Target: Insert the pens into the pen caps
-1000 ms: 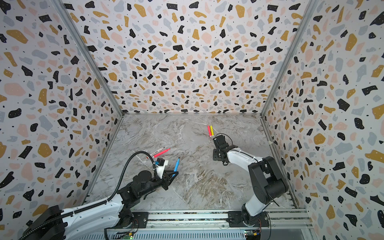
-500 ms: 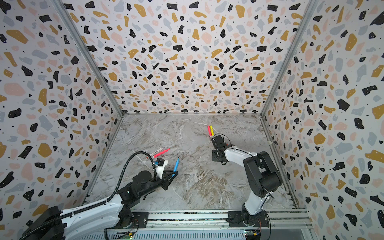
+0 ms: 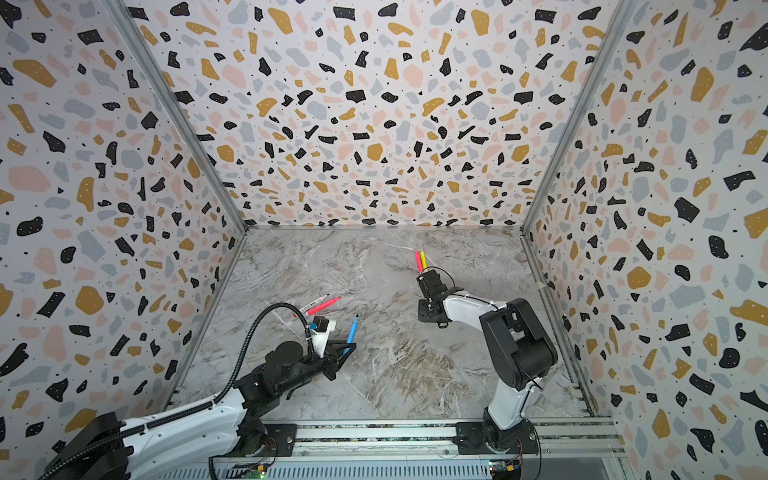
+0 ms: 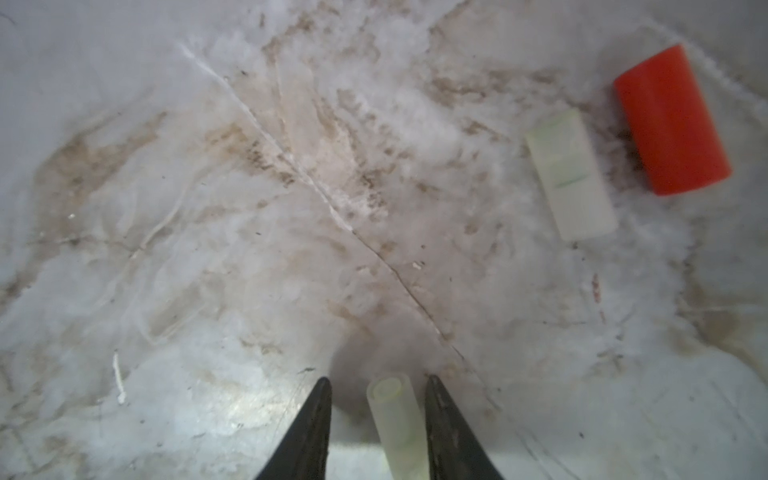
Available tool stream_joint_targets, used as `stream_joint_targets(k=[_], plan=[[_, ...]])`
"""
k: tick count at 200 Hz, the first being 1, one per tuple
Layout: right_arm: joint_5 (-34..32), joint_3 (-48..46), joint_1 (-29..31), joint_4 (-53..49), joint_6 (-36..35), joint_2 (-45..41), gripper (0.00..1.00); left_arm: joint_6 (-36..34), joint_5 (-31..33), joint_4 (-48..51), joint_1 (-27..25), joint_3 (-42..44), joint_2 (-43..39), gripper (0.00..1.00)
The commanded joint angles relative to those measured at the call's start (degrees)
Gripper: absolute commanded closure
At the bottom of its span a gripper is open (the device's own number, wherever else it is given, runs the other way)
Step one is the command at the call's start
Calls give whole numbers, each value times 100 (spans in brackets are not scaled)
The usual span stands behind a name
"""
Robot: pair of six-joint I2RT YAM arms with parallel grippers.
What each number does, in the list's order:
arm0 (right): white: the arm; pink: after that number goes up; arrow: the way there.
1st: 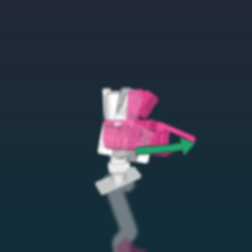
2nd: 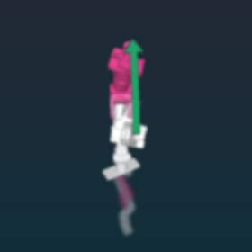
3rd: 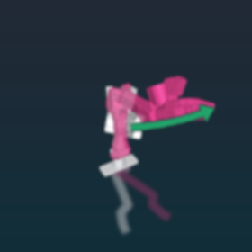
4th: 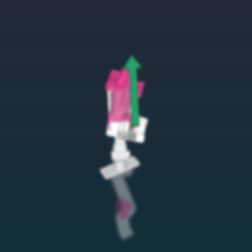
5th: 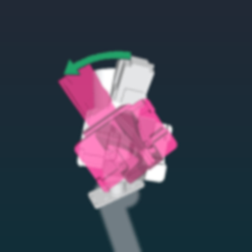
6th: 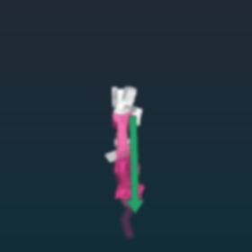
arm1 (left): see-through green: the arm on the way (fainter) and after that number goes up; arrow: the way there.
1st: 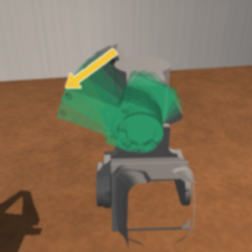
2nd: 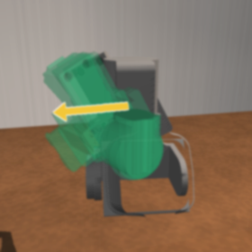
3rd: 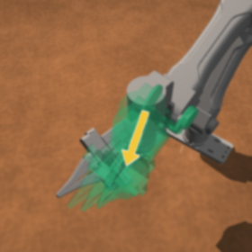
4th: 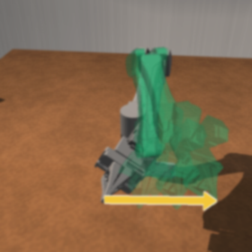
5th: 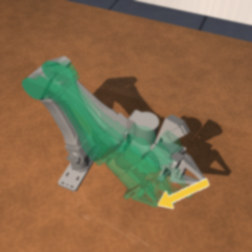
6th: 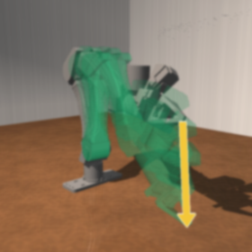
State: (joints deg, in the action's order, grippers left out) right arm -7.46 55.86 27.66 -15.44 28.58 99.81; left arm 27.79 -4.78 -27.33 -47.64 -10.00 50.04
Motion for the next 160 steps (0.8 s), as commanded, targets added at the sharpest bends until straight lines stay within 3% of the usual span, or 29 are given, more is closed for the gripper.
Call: stream_joint_targets(k=[1, 71, 109, 160], plan=[[-110, 75, 21, -255, -62, -20, 64, -107, 95, -132, 10, 51, -69, 100], [-308, 142, 49, -413, -295, 147, 73, -107, 91, -132, 12, 42, -56, 100], [-329, 176, 108, -476, -343, 241, 83, -107, 82, -117, 12, 42, -84, 100], [590, -147, 108, 165, -468, -204, 89, -107, 65, -131, 17, 75, -168, 100]])
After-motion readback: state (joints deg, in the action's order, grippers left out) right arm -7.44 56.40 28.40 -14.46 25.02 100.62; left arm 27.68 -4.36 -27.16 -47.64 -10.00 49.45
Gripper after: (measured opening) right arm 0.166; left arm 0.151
